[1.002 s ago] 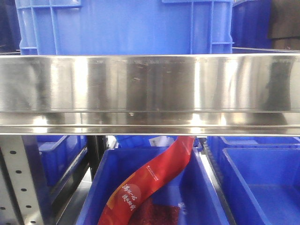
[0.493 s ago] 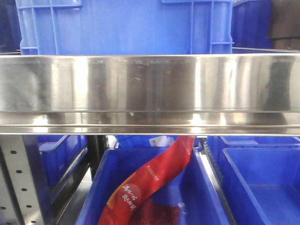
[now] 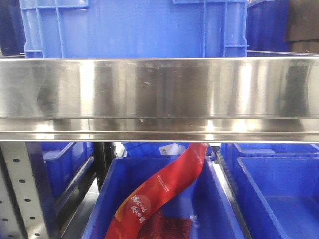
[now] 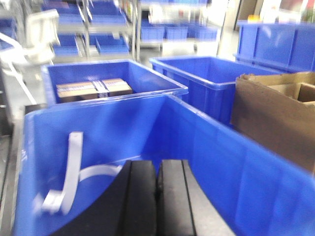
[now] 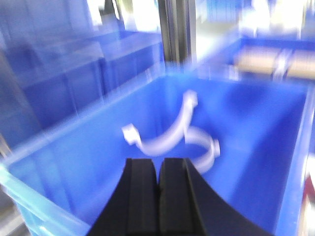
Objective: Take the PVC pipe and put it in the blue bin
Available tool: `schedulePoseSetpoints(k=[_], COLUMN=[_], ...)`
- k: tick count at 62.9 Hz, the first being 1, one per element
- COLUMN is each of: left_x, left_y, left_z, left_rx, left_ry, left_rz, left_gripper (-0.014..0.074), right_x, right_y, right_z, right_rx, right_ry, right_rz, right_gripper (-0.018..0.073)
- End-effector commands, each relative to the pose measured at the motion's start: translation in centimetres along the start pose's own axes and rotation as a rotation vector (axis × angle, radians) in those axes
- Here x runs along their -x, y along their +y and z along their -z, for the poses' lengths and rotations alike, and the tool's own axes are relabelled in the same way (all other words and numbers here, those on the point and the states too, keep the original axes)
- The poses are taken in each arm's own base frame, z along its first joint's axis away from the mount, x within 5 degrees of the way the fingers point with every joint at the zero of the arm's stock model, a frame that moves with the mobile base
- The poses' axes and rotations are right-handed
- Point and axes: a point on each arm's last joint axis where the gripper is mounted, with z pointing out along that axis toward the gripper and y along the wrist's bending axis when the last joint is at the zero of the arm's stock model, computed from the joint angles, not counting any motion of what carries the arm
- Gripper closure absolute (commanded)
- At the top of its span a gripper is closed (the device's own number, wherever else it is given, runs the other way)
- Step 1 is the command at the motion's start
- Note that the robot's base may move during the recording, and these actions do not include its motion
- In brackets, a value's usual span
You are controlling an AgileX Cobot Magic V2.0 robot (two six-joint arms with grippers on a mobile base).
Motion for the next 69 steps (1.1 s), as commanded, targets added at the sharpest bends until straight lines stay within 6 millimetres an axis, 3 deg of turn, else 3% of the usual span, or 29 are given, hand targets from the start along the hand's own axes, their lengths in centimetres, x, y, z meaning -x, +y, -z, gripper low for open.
schedulePoseSetpoints(k=[1, 11, 19, 30, 38, 69], left_x=[-1.6, -5.6, -7.5, -7.7, -7.1, -7.1], left_y=[0.0, 0.2, 0.3, 0.3, 0.3, 0.3], left_z=[1.8, 4.9, 7.2, 9.5, 10.4, 10.5], left_rx=[-0.009, -0.008, -0.008, -0.011, -0.014, -0.014], left_ry=[-0.063, -0.049, -0.044, -0.096, -0.139, -0.143], left_rz=[0.012, 0.039, 0.039, 0.039, 0.039, 0.039], left_gripper=[0.0707, 0.0707, 0.0707, 0.0707, 0.0707, 0.0707], right_x=[-1.6, -5.7, -8.4, -9.0, -8.9, -9.0], right_y=[-0.4, -1.1, -1.5, -1.4, -1.3, -1.4], right_z=[1.1, 4.2, 6.2, 8.3, 8.7, 8.6], right_rx=[-0.004, -0.009, -0.014, -0.012, -0.011, -0.011], right_ry=[-0.082, -0.187, -0.142, -0.092, -0.096, -0.099], right_rz=[0.019, 0.018, 0.017, 0.017, 0.017, 0.017], right_gripper=[0.0727, 0.0727, 0.0727, 0.0727, 0.0727, 0.0727])
